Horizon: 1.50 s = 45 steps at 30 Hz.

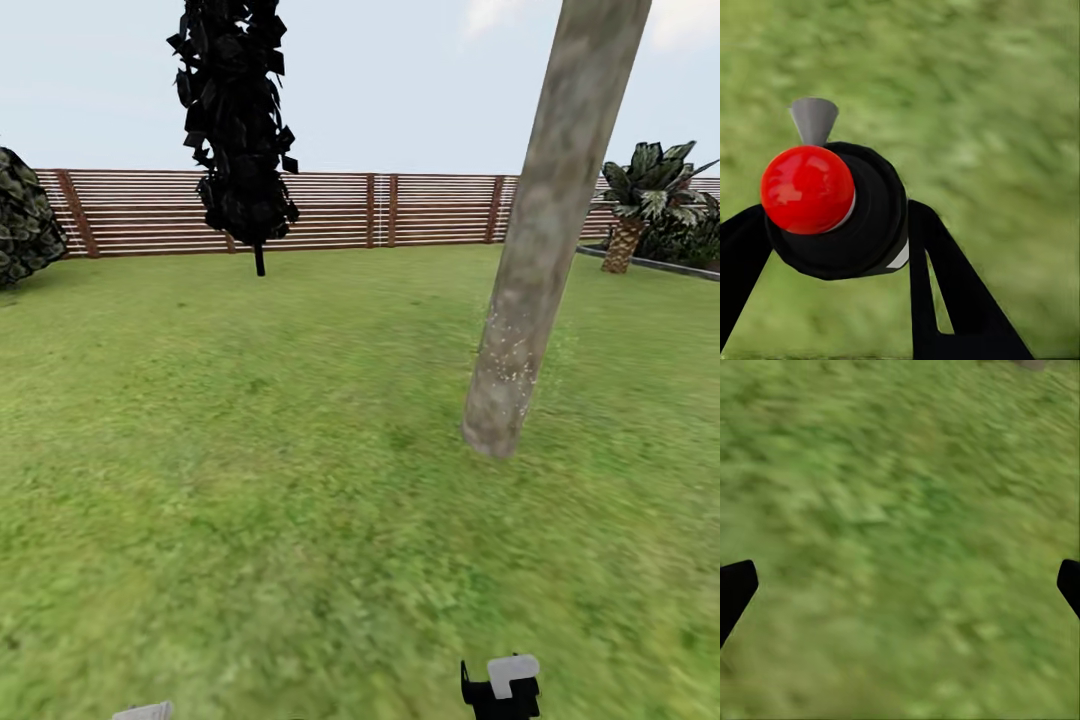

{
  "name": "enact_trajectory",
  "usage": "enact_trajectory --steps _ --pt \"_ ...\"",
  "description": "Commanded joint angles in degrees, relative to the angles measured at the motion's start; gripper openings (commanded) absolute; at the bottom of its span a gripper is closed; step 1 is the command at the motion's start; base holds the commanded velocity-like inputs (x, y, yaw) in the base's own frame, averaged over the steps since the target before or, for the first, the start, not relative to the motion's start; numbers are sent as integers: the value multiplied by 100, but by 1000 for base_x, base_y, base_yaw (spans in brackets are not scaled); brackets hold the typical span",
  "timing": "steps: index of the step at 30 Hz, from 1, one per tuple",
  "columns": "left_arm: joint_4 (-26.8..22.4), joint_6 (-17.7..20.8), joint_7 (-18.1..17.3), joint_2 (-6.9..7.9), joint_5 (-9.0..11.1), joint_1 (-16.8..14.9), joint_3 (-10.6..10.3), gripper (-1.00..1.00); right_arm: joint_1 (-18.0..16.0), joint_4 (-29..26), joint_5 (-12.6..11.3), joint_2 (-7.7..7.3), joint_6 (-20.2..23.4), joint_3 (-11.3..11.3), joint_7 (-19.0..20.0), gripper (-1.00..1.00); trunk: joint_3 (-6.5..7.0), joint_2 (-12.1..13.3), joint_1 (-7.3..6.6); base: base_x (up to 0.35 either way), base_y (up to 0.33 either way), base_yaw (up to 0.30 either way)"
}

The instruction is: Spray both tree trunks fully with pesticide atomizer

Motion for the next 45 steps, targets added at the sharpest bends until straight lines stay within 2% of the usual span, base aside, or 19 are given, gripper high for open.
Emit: enact_trajectory --steps 1,22,34,45 --pt "0 0 0 0 -3 0 2 -100 0 0 1 0 0 1 0 100 0 0 0 0 0 280" --pt "0 0 56 -21 -16 0 -3 -100 0 0 1 8 0 1 0 100 0 0 0 0 0 280" --pt "-1 2 61 -26 -22 0 2 -100 0 0 1 9 0 1 0 100 -17 0 0 -227 153 279" --pt "0 9 61 -18 -24 0 2 -100 0 0 1 9 0 1 0 100 -40 0 0 -15 4 280"
